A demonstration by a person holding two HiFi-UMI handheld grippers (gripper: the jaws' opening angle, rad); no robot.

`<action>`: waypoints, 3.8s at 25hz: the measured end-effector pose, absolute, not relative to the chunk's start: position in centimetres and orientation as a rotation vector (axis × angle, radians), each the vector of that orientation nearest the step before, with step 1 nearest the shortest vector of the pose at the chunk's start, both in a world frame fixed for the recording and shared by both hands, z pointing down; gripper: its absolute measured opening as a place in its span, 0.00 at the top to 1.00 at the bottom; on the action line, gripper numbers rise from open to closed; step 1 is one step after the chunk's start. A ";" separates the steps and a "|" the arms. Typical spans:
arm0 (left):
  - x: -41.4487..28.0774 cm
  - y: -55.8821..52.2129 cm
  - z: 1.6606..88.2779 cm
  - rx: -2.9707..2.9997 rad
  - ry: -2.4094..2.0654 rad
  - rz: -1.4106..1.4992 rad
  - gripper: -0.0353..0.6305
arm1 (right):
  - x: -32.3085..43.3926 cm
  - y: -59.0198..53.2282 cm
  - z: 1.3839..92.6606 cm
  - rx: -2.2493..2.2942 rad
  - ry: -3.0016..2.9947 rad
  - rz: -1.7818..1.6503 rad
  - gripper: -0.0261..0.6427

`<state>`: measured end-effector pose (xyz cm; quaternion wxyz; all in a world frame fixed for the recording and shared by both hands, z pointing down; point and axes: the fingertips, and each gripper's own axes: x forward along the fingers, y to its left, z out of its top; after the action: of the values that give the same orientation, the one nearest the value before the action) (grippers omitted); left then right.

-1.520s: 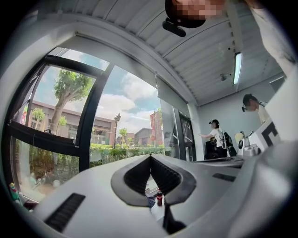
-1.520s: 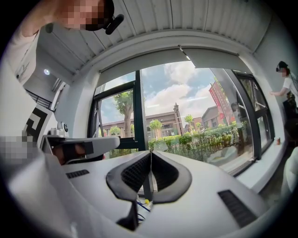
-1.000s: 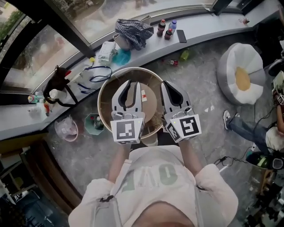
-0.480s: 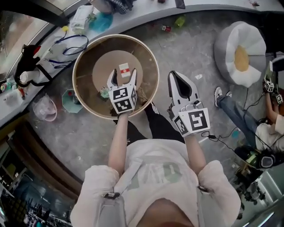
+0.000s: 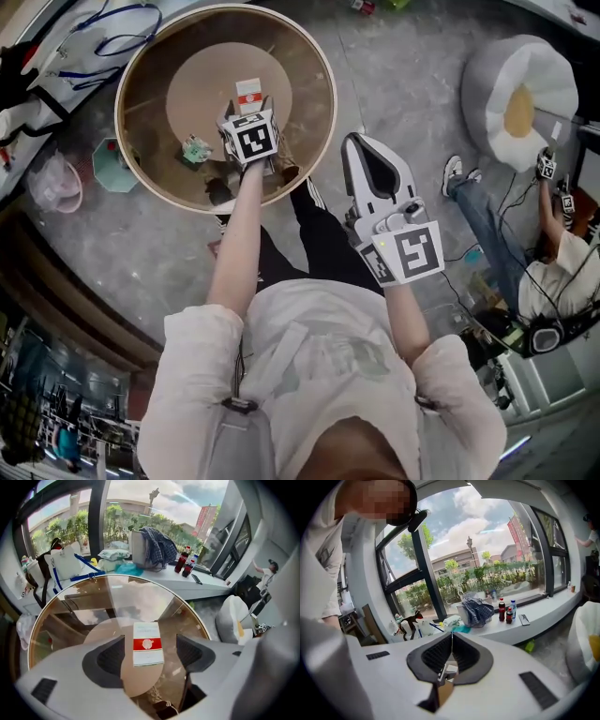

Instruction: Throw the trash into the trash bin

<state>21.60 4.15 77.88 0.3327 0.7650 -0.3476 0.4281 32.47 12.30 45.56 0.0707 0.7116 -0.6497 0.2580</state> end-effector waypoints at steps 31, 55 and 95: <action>22.3 0.4 75.9 2.151 -0.981 1.218 0.52 | 28.6 11.5 45.7 2.086 -2.022 0.833 0.94; 1.1 -11.6 21.8 2.738 -1.524 0.095 0.52 | 9.9 -1.2 19.8 1.970 -2.481 -0.023 0.94; -31.7 -14.8 57.1 1.844 -1.784 0.217 0.52 | -11.1 -10.3 41.5 1.285 -2.439 0.437 0.94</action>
<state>-31.74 -14.83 57.09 0.2796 0.6874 -0.6654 0.0808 -11.13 -10.34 41.53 0.1746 0.4532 -0.8604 0.1540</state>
